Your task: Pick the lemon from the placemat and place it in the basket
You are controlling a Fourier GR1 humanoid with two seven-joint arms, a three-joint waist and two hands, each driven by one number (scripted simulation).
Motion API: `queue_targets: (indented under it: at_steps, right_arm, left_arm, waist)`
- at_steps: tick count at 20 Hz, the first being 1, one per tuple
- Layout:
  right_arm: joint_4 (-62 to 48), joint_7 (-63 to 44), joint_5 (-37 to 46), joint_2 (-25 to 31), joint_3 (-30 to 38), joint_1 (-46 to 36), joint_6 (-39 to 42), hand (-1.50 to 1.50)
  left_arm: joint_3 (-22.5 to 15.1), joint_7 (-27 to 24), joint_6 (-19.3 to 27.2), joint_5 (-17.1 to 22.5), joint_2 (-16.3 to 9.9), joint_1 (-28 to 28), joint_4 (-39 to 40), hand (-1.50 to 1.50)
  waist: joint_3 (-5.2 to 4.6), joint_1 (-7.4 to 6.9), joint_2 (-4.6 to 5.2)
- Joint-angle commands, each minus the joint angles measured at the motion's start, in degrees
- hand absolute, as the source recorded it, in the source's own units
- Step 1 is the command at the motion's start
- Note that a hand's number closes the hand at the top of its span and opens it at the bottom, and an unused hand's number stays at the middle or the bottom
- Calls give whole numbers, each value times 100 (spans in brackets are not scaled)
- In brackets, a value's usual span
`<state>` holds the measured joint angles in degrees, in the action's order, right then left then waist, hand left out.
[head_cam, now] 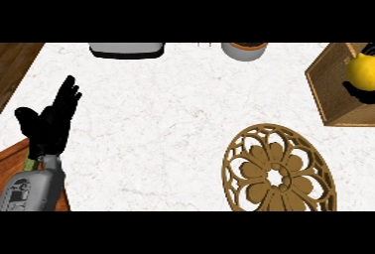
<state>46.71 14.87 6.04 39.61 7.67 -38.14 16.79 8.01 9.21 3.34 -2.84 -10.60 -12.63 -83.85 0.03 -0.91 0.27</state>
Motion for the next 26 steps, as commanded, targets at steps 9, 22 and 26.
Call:
queue_targets:
  at_steps: [9,22,26]
  right_arm:
    - [125,2412,2374,715,-863,17,-2530,150]
    - [-2170,2557,3431,425,-919,-1347,-2931,150]
    - [-2640,2382,3884,347,-1234,-1473,-2814,150]
  left_arm:
    - [117,-136,-185,149,-111,56,17,0]
    - [-90,-112,-22,-78,87,415,-319,0]
    - [-32,-292,-195,41,30,379,-109,0]
  waist:
    - [5,-55,36]
    - [1,-78,9]
    - [0,-131,37]
